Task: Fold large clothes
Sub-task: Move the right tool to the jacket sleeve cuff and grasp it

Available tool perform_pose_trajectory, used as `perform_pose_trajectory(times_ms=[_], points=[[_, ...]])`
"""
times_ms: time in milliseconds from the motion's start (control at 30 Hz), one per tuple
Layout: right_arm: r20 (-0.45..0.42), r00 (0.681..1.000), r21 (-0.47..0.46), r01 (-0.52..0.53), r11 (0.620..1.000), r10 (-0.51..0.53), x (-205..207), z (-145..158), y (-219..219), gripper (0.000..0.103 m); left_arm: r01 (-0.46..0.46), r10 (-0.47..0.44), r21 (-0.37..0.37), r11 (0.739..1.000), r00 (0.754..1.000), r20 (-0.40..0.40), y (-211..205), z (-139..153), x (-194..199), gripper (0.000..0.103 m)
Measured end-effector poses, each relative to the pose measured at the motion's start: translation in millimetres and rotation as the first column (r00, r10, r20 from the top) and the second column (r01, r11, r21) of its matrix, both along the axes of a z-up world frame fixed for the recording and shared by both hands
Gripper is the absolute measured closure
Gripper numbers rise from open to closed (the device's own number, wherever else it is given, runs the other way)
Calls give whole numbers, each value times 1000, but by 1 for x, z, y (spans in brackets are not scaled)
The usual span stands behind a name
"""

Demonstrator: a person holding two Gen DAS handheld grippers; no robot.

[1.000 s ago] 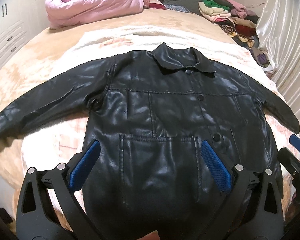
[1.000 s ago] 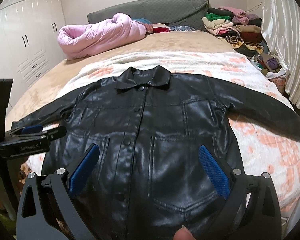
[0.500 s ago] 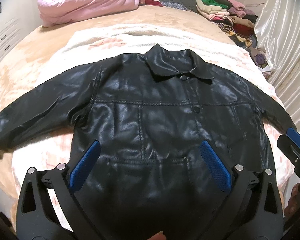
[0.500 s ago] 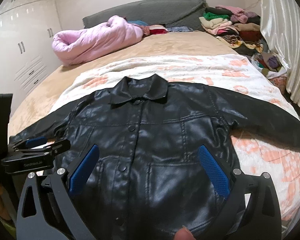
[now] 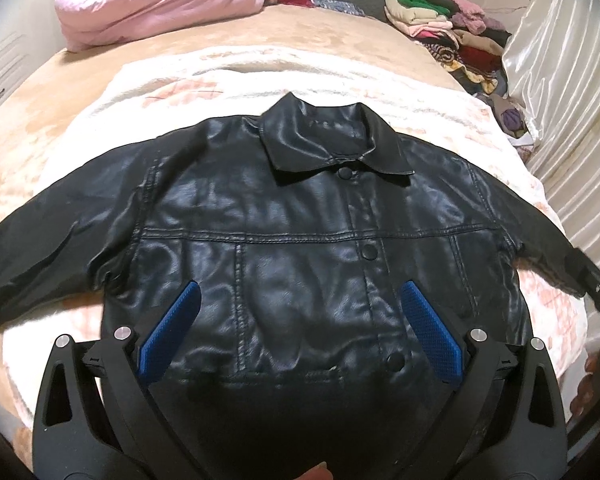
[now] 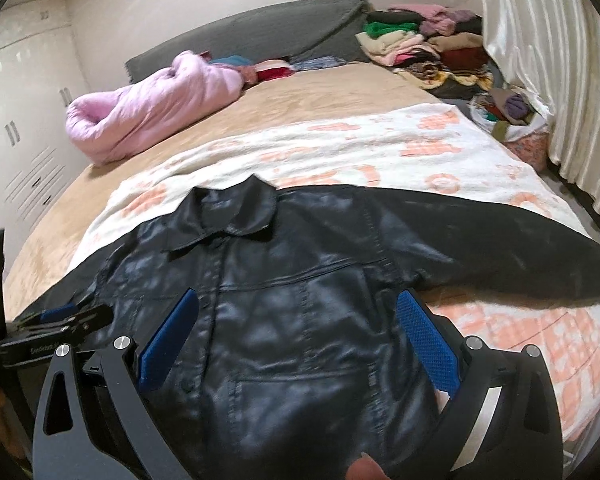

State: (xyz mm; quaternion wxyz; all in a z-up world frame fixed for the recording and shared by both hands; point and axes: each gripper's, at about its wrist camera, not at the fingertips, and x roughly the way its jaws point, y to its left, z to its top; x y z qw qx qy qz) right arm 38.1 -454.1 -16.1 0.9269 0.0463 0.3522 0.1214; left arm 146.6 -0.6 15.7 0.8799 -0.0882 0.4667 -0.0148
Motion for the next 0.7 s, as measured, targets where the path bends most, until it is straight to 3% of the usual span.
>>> perform_pose_trajectory(times_ms=[400, 700], points=[[-7, 980, 14, 199, 980, -199, 34, -12, -73, 4, 68, -68, 10, 998, 997, -35, -37, -14, 37, 9], [-55, 929, 57, 370, 927, -367, 45, -33, -142, 4, 143, -143, -1, 990, 989, -47, -72, -23, 59, 9]])
